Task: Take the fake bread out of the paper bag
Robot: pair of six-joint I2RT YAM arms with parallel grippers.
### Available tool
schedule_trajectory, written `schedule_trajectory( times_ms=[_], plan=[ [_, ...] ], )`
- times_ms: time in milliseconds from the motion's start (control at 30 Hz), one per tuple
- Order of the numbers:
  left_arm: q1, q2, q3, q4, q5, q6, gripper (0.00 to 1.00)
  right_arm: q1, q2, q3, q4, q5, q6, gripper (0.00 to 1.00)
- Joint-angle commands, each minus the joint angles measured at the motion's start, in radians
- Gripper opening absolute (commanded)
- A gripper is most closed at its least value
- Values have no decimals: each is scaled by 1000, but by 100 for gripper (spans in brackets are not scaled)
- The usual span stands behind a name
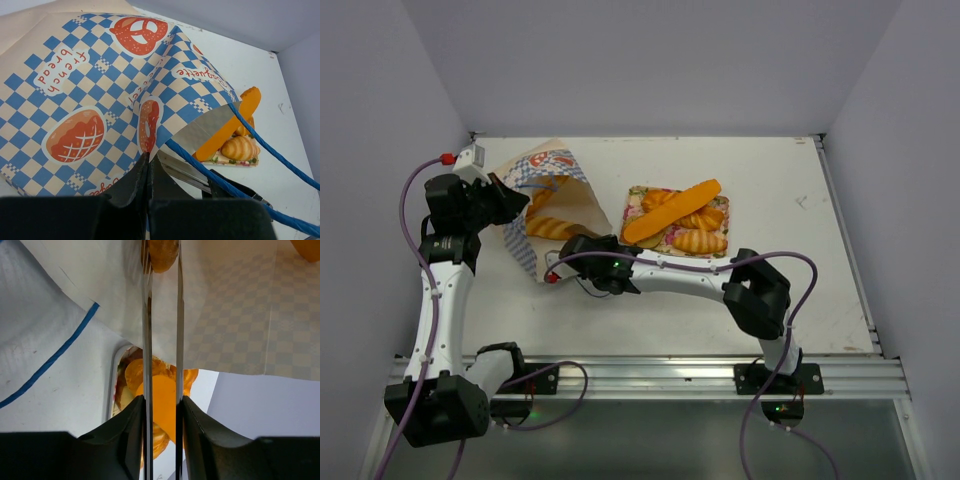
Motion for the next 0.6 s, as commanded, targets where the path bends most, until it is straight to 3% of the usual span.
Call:
schedule_trajectory(
  times_ms=[0,67,167,567],
  plan=[
    [8,-26,19,29,25,-20,0,-12,-14,12,40,36,-4,33],
    [8,-28,18,30,23,-19,0,-20,-18,18,27,30,0,24],
    [8,-29,16,29,22,-19,0,-23,-25,18,24,24,3,19],
    [8,-9,-5,53,5,-17,0,-26,-126,16,-13,-53,33,2]
  ],
)
